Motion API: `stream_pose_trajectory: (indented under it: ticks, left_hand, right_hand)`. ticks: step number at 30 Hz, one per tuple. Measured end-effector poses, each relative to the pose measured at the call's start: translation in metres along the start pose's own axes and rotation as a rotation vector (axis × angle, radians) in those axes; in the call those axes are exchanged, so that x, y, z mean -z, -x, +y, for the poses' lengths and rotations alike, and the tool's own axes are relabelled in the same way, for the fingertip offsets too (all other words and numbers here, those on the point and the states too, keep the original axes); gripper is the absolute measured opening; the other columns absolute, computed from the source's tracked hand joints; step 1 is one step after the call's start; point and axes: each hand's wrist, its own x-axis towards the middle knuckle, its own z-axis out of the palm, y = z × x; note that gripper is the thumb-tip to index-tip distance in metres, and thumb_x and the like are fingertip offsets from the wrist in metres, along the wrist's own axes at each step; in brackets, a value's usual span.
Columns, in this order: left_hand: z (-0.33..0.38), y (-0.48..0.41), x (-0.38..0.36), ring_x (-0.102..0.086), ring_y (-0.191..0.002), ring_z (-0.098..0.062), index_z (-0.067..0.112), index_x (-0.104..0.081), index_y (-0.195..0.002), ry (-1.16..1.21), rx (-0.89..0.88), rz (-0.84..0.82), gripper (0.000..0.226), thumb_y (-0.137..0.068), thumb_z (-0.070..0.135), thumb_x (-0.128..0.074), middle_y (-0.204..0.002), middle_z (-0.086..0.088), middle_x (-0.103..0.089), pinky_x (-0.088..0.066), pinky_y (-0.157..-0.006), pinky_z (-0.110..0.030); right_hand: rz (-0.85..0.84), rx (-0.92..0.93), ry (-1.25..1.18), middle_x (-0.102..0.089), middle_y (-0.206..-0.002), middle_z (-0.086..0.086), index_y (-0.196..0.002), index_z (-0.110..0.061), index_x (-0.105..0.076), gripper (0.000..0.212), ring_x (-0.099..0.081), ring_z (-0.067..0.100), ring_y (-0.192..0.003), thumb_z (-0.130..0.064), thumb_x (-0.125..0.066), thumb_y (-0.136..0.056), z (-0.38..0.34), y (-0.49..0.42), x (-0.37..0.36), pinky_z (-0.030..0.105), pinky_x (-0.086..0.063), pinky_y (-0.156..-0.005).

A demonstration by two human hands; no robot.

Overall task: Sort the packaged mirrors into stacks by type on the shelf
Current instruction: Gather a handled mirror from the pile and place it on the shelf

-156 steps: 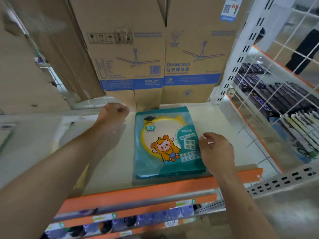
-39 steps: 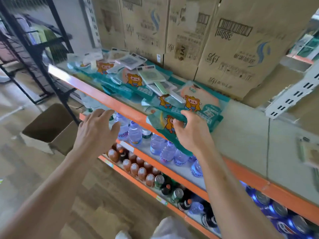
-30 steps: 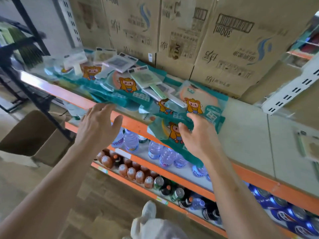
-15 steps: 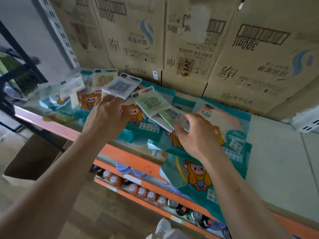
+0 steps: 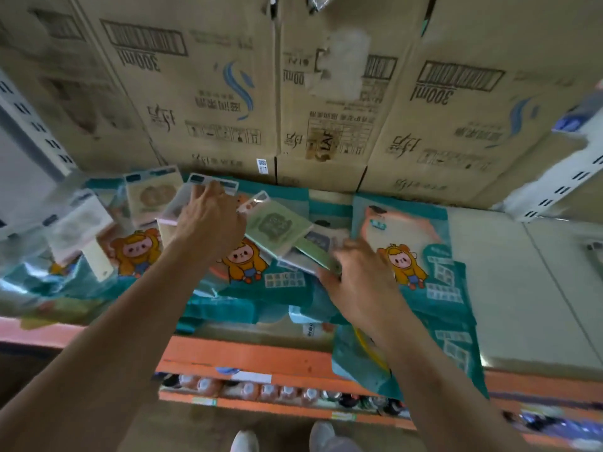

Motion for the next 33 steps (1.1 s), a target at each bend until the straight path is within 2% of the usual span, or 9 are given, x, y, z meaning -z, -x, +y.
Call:
stream_pose_trajectory:
  ticks: [4, 8, 12, 15, 19, 22, 25, 28, 33]
  left_hand:
    - [-0.009, -0.004, -0.001, -0.06, -0.088, -0.022, 0.013, -0.067, -0.106, 0.076, -0.087, -0.005, 0.025, -0.086, 0.021, -0.055, -0.099, -0.009, -0.065, -0.057, -0.07, -0.041]
    - [-0.01, -0.005, 0.0, -0.063, -0.072, -0.018, 0.012, -0.065, -0.096, 0.093, -0.149, -0.049, 0.018, -0.093, 0.021, -0.049, -0.092, -0.01, -0.069, -0.056, -0.059, -0.034]
    - [-0.008, -0.007, 0.005, -0.05, -0.058, -0.007, 0.015, -0.059, -0.104, 0.16, -0.149, -0.076, 0.019, -0.098, 0.025, -0.044, -0.086, -0.003, -0.06, -0.034, -0.045, -0.02]
    - [-0.003, -0.007, 0.009, -0.054, -0.064, -0.011, 0.014, -0.059, -0.105, 0.23, -0.173, -0.072, 0.019, -0.098, 0.023, -0.044, -0.095, -0.007, -0.064, -0.036, -0.047, -0.021]
    - [0.007, -0.012, 0.01, -0.052, -0.076, -0.014, 0.012, -0.062, -0.099, 0.297, -0.205, -0.057, 0.018, -0.096, 0.018, -0.045, -0.099, -0.005, -0.064, -0.036, -0.06, -0.023]
    - [0.016, -0.015, 0.011, -0.052, -0.078, -0.015, 0.013, -0.065, -0.096, 0.325, -0.213, -0.062, 0.02, -0.095, 0.015, -0.045, -0.098, -0.007, -0.067, -0.037, -0.068, -0.029]
    - [0.023, -0.016, 0.013, -0.05, -0.073, -0.014, 0.015, -0.066, -0.098, 0.326, -0.211, -0.047, 0.022, -0.095, 0.017, -0.045, -0.091, -0.003, -0.063, -0.039, -0.064, -0.027]
    - [0.028, -0.019, 0.014, -0.047, -0.068, -0.01, 0.019, -0.064, -0.095, 0.325, -0.204, -0.041, 0.019, -0.095, 0.02, -0.045, -0.087, 0.001, -0.058, -0.03, -0.05, -0.02]
    - [0.047, -0.022, 0.01, -0.049, -0.07, -0.01, 0.019, -0.062, -0.09, 0.381, -0.254, -0.073, 0.016, -0.094, 0.019, -0.047, -0.086, 0.002, -0.058, -0.03, -0.051, -0.019]
  right_hand:
    - [0.045, -0.094, 0.015, -0.056, -0.105, 0.001, -0.105, -0.015, -0.059, 0.021, -0.052, 0.022, -0.105, -0.029, -0.058, -0.09, -0.009, 0.006, -0.009, 0.041, -0.038, -0.099]
    - [0.097, -0.153, 0.018, -0.058, -0.105, 0.004, -0.103, -0.012, -0.059, 0.019, -0.049, 0.026, -0.11, -0.025, -0.058, -0.089, -0.017, 0.012, -0.015, 0.042, -0.037, -0.099]
    - [0.178, -0.209, -0.027, -0.058, -0.112, 0.007, -0.102, -0.01, -0.061, 0.019, -0.042, 0.029, -0.121, -0.023, -0.057, -0.088, -0.021, 0.021, -0.019, 0.047, -0.037, -0.101]
    - [0.239, -0.243, -0.054, -0.058, -0.113, 0.008, -0.103, -0.009, -0.062, 0.021, -0.047, 0.03, -0.114, -0.023, -0.057, -0.088, -0.023, 0.027, -0.02, 0.045, -0.041, -0.095]
    - [0.261, -0.289, -0.145, -0.063, -0.092, 0.006, -0.095, -0.011, -0.06, 0.015, -0.055, 0.028, -0.09, -0.024, -0.052, -0.09, -0.022, 0.037, -0.02, 0.041, -0.047, -0.076]
    - [0.294, -0.292, -0.206, -0.063, -0.09, 0.005, -0.094, -0.011, -0.06, 0.012, -0.054, 0.026, -0.085, -0.021, -0.053, -0.091, -0.02, 0.045, -0.018, 0.038, -0.046, -0.072]
    - [0.307, -0.264, -0.197, -0.061, -0.086, 0.004, -0.089, -0.013, -0.06, 0.012, -0.052, 0.024, -0.082, -0.023, -0.053, -0.091, -0.018, 0.052, -0.015, 0.037, -0.044, -0.068]
    - [0.308, -0.258, -0.201, -0.061, -0.087, 0.005, -0.087, -0.012, -0.061, 0.014, -0.052, 0.025, -0.08, -0.023, -0.053, -0.091, -0.016, 0.057, -0.014, 0.037, -0.045, -0.068]
    - [0.351, -0.292, -0.187, -0.061, -0.091, 0.004, -0.092, -0.012, -0.062, 0.015, -0.052, 0.025, -0.084, -0.023, -0.053, -0.092, -0.006, 0.068, -0.009, 0.036, -0.043, -0.068]
